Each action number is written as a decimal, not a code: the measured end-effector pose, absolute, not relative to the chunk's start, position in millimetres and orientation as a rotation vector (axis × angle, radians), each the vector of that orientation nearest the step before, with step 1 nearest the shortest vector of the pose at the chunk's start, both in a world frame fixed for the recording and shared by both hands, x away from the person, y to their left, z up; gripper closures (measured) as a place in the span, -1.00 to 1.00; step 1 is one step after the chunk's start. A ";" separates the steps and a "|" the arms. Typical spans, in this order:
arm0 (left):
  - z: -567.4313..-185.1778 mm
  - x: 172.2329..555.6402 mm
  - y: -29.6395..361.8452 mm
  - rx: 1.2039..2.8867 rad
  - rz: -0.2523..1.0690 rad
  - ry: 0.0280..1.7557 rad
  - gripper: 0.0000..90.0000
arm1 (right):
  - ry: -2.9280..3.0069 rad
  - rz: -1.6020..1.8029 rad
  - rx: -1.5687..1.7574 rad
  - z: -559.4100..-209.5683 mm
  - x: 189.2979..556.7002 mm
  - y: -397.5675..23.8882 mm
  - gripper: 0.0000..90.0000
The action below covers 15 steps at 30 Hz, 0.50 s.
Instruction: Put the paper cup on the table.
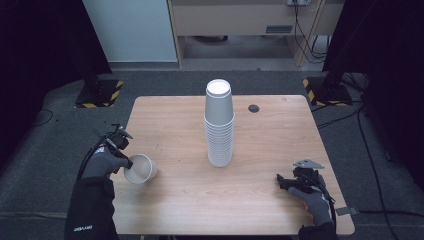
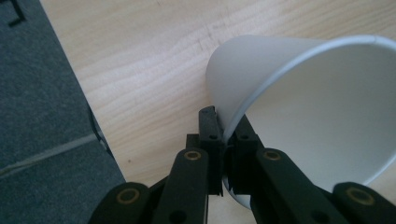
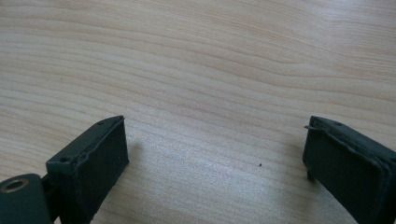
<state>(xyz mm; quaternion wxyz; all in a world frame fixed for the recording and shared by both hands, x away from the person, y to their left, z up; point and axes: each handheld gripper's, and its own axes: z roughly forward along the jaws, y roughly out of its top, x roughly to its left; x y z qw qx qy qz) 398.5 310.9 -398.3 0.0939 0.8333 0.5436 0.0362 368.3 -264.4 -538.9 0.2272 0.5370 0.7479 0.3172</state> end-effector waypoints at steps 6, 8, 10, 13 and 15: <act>-404.0 401.5 309.1 2.495 0.049 1.633 0.91 | 2.062 0.875 1.480 -538.9 368.3 -264.3 -0.85; -405.5 402.5 307.6 2.513 0.038 1.637 0.91 | 2.064 0.875 1.477 -538.9 368.4 -264.5 -0.85; -406.1 403.5 306.2 2.507 0.031 1.639 0.91 | 2.064 0.875 1.479 -538.9 368.4 -264.5 -0.85; -407.1 404.7 303.6 2.498 0.051 1.631 0.91 | 2.065 0.875 1.476 -538.9 368.4 -264.6 -0.85; -407.3 405.1 303.6 2.487 0.067 1.626 0.87 | 2.065 0.875 1.476 -538.9 368.4 -264.6 -0.85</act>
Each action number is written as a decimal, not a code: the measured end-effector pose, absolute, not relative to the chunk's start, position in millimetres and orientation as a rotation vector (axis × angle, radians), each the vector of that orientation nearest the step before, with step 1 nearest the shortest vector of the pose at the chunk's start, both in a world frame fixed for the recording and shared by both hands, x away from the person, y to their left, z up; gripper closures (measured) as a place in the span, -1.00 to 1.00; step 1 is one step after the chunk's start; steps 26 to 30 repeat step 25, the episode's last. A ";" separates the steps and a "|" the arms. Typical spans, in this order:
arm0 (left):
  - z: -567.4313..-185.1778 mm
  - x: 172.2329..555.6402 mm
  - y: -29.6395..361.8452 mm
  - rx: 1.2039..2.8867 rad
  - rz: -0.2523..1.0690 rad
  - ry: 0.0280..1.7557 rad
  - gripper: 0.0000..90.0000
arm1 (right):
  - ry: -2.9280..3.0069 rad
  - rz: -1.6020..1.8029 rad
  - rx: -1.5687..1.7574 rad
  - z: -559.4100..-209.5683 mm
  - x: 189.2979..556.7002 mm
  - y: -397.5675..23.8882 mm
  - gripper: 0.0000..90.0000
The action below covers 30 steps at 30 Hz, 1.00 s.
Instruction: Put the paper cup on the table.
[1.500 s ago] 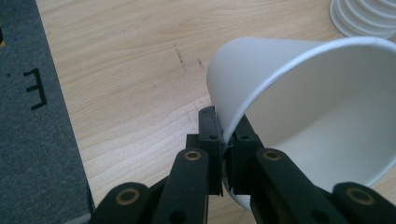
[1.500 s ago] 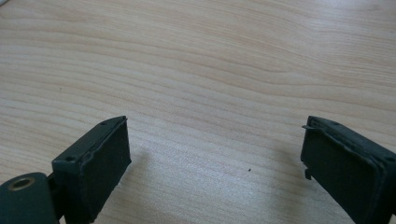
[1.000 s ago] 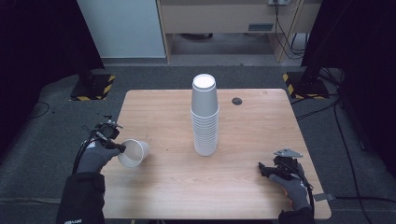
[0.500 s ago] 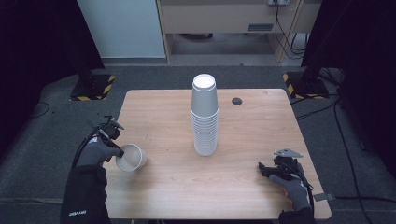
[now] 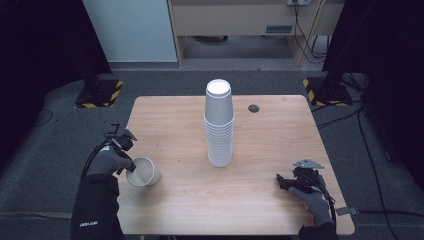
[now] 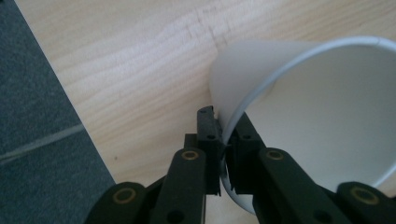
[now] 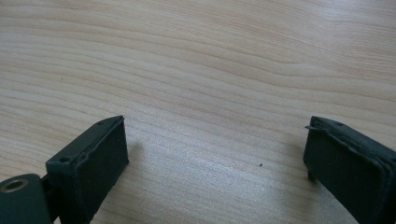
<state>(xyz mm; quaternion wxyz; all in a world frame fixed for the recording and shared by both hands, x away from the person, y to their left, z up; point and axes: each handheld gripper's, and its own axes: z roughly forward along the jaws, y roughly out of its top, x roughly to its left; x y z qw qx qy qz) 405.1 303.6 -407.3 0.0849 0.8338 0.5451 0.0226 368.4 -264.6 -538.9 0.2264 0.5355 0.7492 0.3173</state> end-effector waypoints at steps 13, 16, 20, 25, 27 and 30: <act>-415.8 398.0 307.9 2.287 0.227 1.518 0.51 | 2.066 0.874 1.475 -538.9 368.5 -264.5 -0.85; -413.5 393.1 310.0 2.205 0.326 1.469 0.23 | 2.067 0.874 1.477 -538.9 368.4 -264.4 -0.86; -408.5 382.7 316.1 2.052 0.436 1.407 -0.07 | 2.067 0.874 1.476 -538.9 368.4 -264.4 -0.86; -404.8 369.1 320.5 1.882 0.567 1.318 -0.28 | 2.071 0.874 1.478 -538.7 368.4 -264.3 -0.86; -404.8 369.1 320.5 1.882 0.567 1.318 -0.28 | 2.071 0.874 1.478 -538.7 368.4 -264.3 -0.86; -404.8 369.1 320.5 1.882 0.567 1.318 -0.28 | 2.071 0.874 1.478 -538.7 368.4 -264.3 -0.86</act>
